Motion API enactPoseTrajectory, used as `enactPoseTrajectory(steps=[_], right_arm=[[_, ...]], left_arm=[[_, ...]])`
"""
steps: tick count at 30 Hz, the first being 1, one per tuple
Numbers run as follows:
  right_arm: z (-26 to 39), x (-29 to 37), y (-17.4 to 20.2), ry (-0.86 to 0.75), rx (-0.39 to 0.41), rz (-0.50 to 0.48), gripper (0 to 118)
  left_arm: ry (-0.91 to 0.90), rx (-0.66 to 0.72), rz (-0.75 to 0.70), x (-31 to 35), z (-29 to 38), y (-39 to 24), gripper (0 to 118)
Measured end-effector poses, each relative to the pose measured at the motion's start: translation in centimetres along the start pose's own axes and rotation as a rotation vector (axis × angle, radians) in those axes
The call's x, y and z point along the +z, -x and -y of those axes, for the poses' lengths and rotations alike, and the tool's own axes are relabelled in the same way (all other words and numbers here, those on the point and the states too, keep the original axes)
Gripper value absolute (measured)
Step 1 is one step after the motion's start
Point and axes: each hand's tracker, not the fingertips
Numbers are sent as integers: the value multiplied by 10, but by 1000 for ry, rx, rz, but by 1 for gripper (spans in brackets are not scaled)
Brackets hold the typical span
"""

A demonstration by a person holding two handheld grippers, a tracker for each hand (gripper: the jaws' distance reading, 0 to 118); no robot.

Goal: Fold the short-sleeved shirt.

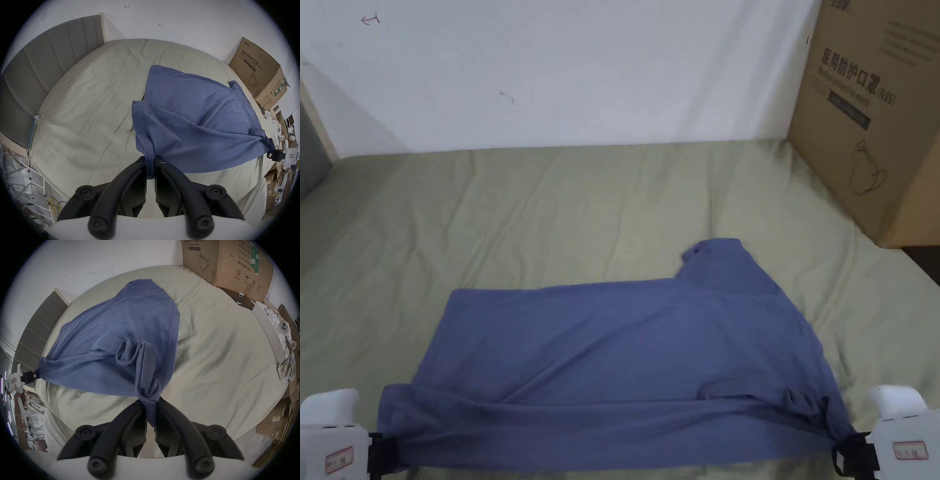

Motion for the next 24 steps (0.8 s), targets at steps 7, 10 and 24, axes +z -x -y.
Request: enactPoseTrajectory(steps=[7, 10, 24], right_arm=[[52, 28, -9, 64, 5, -40, 7], [77, 25, -10, 104, 17, -20, 7], [16, 80, 3, -222, -50, -36, 99]], left_arm=[[23, 5, -44, 28, 42, 15, 8], [42, 1, -41, 27, 60, 23, 8], [-184, 41, 49, 68, 15, 6, 58]])
